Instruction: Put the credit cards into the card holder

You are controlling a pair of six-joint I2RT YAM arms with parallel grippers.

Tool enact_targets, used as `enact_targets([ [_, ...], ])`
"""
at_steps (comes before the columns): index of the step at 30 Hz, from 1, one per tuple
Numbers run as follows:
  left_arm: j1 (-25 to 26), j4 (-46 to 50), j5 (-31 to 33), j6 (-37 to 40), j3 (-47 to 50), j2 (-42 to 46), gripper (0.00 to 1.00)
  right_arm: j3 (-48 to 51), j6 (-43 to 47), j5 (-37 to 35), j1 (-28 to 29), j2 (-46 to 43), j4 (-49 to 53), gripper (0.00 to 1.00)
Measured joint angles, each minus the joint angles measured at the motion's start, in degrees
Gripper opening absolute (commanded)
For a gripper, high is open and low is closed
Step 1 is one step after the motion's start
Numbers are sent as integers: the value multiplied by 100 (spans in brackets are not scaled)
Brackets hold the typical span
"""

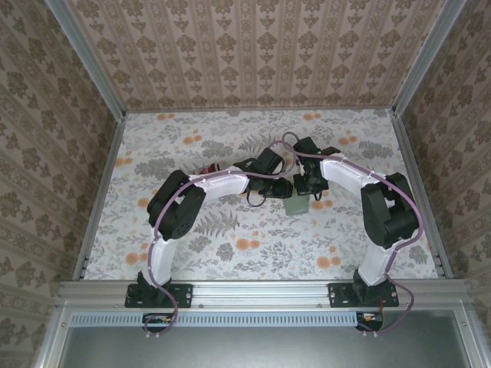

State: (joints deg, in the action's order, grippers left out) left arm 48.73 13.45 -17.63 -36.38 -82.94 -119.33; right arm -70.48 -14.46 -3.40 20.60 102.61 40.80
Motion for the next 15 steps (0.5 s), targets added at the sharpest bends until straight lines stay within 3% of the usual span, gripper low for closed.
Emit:
enact_targets([
  [6, -4, -4, -2, 0, 0, -59, 35, 57, 31, -72, -28, -179, 11, 4],
  [15, 0, -15, -46, 0, 0, -98, 35, 835, 39, 238, -173, -1165, -457, 2],
])
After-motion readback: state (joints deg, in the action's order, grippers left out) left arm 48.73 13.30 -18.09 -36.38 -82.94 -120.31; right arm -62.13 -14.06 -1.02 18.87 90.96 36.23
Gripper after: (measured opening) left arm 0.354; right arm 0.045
